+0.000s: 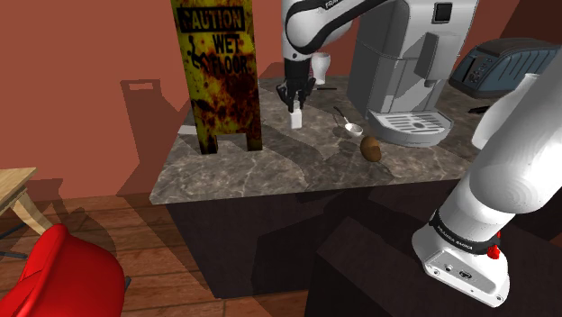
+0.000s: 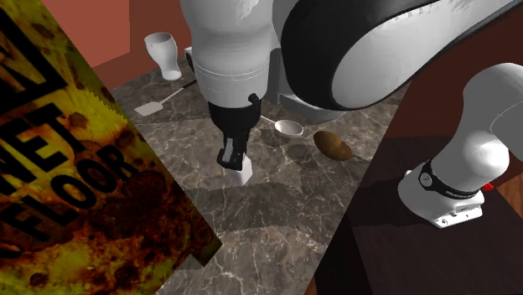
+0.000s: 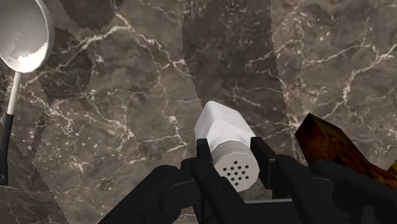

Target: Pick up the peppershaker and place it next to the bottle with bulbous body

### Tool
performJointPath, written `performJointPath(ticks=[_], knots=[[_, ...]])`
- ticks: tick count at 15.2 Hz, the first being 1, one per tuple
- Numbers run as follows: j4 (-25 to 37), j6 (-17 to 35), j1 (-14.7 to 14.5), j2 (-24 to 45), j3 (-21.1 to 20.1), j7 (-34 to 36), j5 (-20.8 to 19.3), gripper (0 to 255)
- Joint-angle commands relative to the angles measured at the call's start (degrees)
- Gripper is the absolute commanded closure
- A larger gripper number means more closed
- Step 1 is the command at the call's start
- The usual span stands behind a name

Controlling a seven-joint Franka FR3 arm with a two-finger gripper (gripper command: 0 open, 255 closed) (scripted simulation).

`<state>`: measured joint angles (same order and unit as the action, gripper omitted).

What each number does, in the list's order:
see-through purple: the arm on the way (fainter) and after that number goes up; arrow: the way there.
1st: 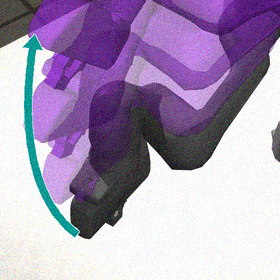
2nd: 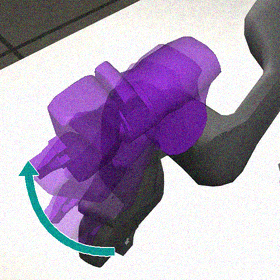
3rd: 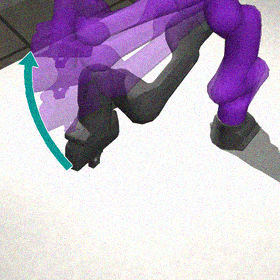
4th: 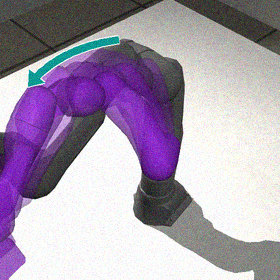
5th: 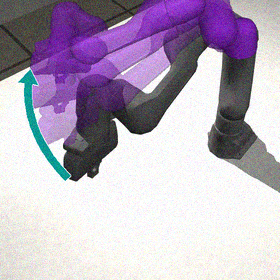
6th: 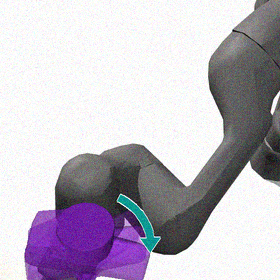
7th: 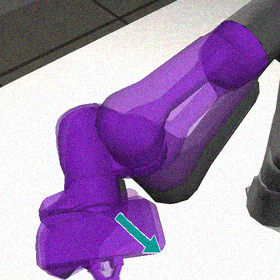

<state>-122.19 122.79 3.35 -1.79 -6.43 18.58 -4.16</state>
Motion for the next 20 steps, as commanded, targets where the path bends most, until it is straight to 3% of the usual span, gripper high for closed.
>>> performJointPath(ticks=[1,20], knots=[[1.0,-1.5,0.0,-0.6,0.0,-0.2,0.1,255],[12.4,-15.9,0.0,-3.5,0.1,-1.4,0.9,255]])
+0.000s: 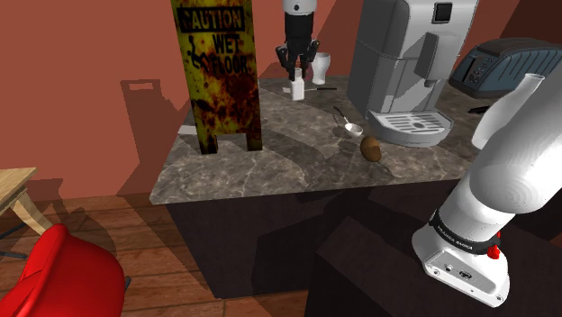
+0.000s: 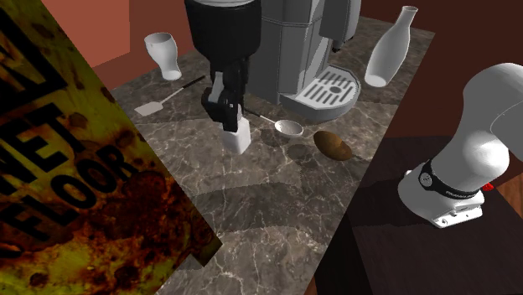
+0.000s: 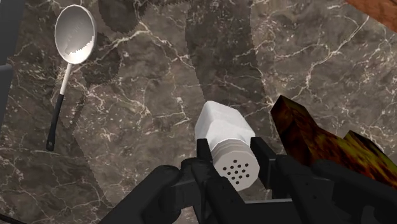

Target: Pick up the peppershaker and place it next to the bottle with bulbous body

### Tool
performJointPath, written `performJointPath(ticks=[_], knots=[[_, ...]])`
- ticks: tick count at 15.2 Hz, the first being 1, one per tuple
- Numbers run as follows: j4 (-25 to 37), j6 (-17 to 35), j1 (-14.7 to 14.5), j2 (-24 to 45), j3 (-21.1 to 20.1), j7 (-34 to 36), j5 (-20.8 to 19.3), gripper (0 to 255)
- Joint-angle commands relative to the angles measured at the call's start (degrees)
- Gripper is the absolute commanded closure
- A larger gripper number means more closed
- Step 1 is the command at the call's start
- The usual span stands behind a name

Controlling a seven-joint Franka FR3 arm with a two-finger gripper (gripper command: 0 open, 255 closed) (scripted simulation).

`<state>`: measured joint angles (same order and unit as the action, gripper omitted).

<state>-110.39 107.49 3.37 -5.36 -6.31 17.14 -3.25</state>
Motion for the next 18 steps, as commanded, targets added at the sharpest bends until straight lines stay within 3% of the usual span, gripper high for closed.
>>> performJointPath(ticks=[1,18], knots=[[1.4,-1.4,0.0,0.0,0.0,0.0,0.0,255],[16.2,-14.7,-0.1,1.5,-0.1,-0.6,0.0,255]])
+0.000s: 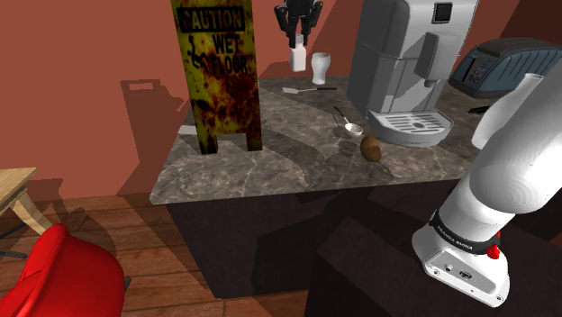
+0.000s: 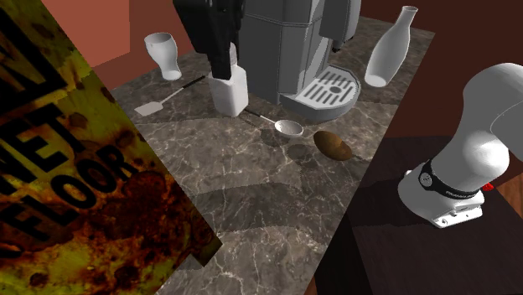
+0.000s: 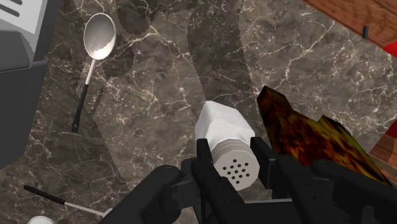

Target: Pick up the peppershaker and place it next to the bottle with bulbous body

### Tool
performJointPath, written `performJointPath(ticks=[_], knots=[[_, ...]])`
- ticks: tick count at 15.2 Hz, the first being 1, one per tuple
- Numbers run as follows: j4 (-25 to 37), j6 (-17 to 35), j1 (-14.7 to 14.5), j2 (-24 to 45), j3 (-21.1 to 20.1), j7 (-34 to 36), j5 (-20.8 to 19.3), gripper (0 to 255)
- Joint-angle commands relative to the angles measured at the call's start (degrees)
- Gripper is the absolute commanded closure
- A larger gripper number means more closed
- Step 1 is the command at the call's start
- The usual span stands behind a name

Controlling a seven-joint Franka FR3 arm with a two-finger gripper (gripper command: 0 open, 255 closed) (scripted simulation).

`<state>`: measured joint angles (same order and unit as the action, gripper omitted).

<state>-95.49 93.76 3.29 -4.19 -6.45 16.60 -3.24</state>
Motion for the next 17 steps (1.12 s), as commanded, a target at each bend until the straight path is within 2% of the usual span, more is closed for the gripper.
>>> performJointPath(ticks=[1,11,17], knots=[[2.3,-1.8,0.0,0.5,0.0,-0.1,-0.1,255],[13.5,-10.1,-0.1,3.5,-0.2,-0.3,-0.4,255],[-0.2,-8.2,2.4,-8.7,3.1,-6.0,0.5,255]])
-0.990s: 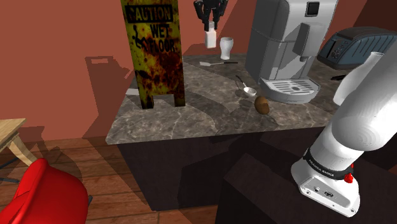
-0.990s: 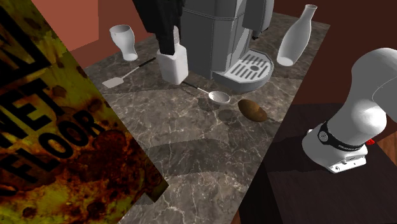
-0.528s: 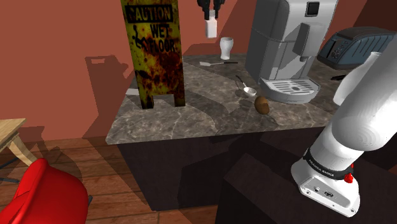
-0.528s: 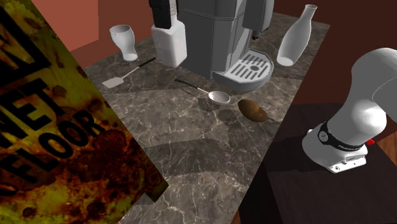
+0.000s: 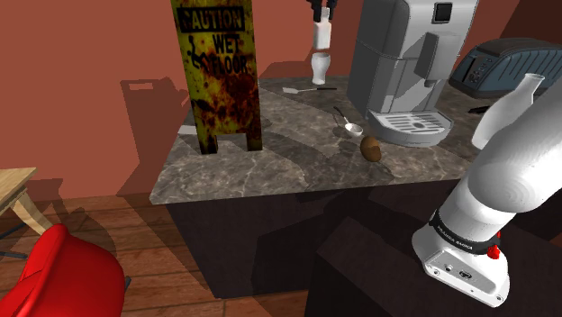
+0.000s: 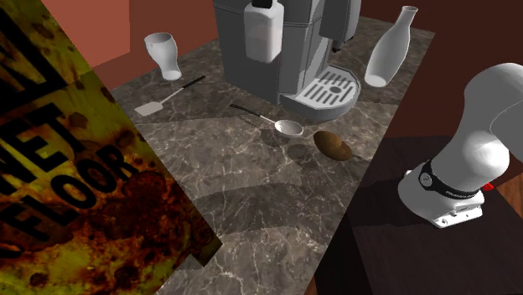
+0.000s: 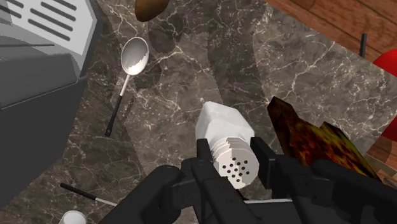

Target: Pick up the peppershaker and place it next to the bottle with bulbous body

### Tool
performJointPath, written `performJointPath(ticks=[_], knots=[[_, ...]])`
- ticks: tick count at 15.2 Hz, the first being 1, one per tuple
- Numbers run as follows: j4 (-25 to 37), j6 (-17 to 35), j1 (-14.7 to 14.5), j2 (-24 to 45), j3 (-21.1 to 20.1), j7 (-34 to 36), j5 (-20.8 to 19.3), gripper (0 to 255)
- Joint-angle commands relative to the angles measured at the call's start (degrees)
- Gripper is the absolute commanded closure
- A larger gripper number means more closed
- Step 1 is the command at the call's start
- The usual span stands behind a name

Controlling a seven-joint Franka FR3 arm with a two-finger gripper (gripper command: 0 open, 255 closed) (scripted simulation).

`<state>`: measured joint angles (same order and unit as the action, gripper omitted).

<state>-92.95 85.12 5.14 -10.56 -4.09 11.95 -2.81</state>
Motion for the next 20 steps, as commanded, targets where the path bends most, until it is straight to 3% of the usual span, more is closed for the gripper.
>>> performJointPath(ticks=[1,10,20], knots=[[-4.6,0.5,0.8,-4.2,1.4,-2.3,0.1,255],[-17.6,-0.5,3.7,-18.7,7.7,-11.2,-1.9,255],[-25.1,-4.2,7.1,-31.1,15.9,-22.0,-7.5,255]])
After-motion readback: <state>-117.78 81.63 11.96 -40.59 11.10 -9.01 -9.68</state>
